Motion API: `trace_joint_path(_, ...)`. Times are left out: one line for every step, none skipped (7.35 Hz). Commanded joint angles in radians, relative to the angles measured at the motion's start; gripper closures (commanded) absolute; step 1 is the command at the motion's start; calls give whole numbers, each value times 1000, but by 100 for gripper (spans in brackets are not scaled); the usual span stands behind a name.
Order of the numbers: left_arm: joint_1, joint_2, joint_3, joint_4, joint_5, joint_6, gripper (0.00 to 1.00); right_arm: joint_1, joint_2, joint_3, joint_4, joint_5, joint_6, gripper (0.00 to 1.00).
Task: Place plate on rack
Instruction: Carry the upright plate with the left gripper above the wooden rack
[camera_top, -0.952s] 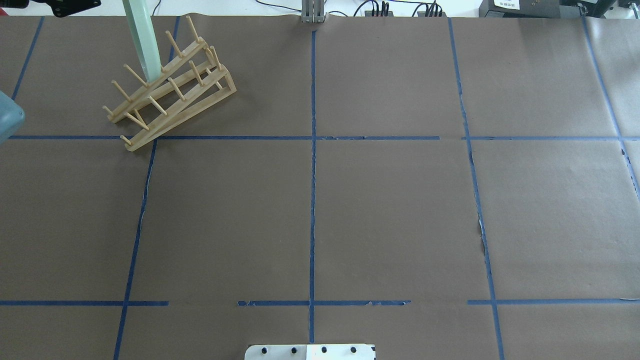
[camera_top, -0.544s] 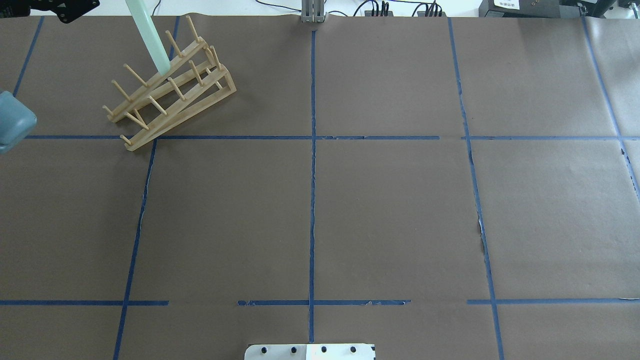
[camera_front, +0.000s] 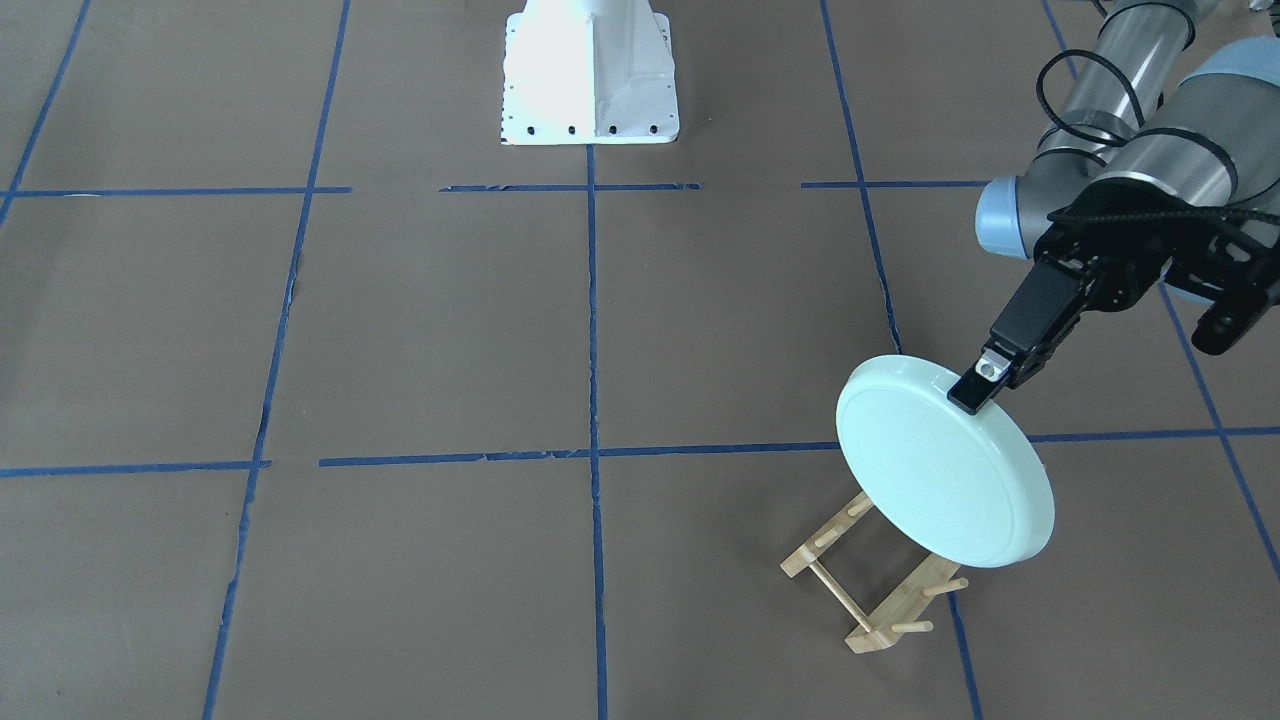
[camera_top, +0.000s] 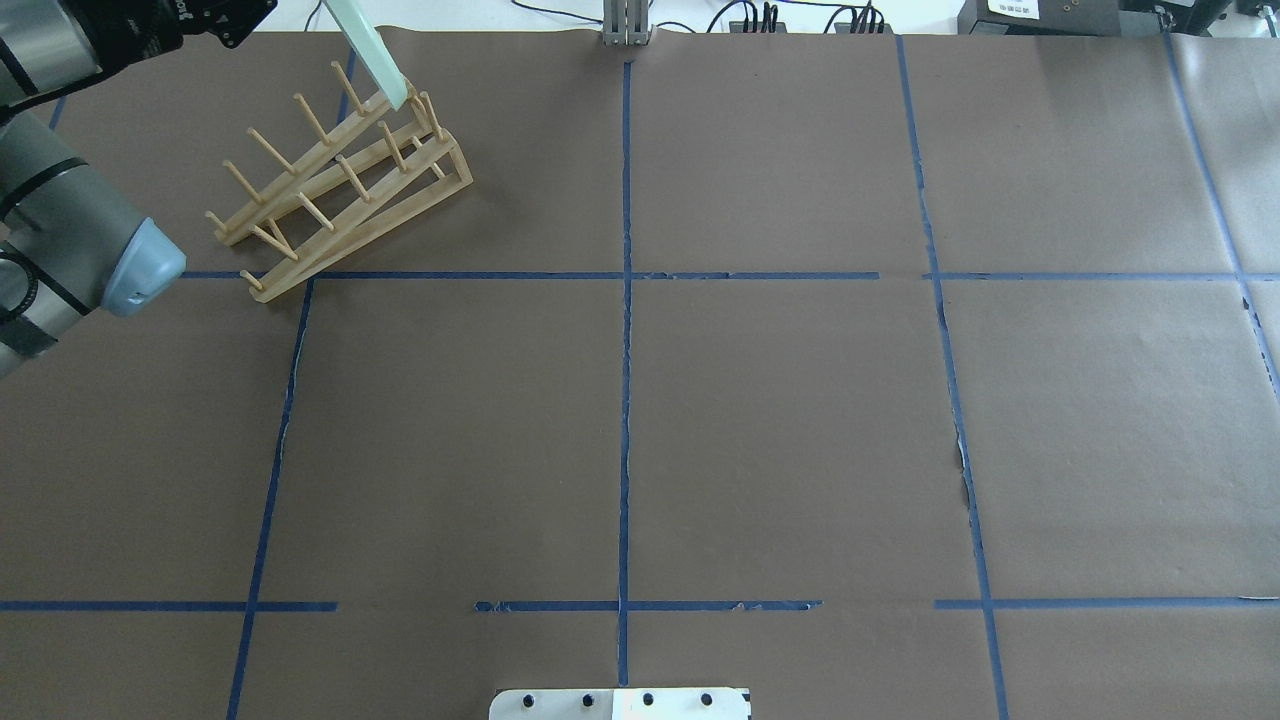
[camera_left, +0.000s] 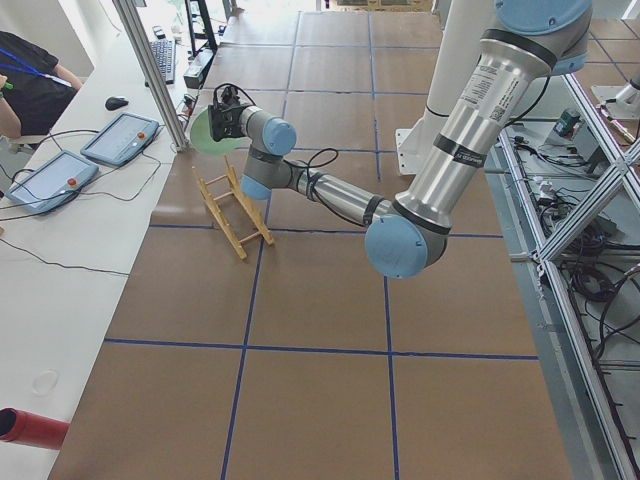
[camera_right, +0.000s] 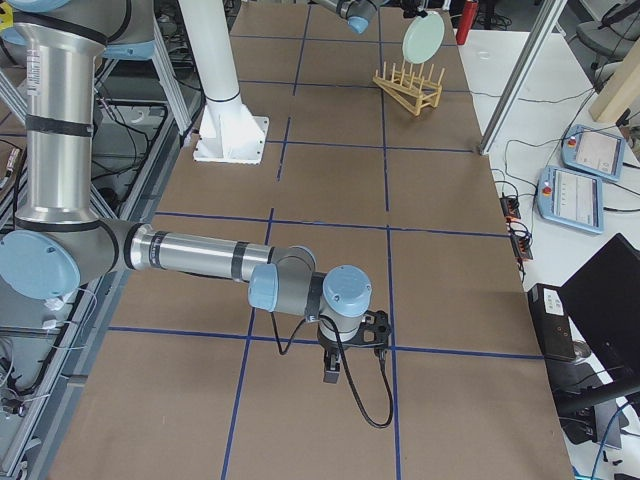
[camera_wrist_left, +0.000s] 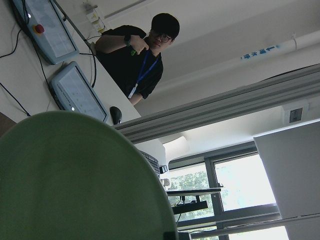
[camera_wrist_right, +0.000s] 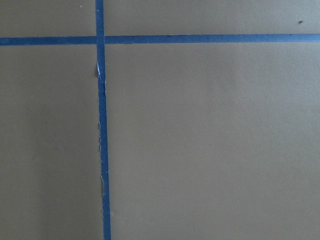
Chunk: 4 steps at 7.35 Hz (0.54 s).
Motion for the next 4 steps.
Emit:
trace_joint_path(15, -10, 36, -26, 25, -1, 100, 0, 0, 0, 0, 0, 0, 0)
trace_joint_path(16, -11, 44, -26, 25, 0, 100, 0, 0, 0, 0, 0, 0, 0)
trace_joint_path(16, -16, 59, -26, 25, 0, 100, 0, 0, 0, 0, 0, -1, 0)
trace_joint_path(16, -19, 74, -26, 25, 0, 100, 0, 0, 0, 0, 0, 0, 0)
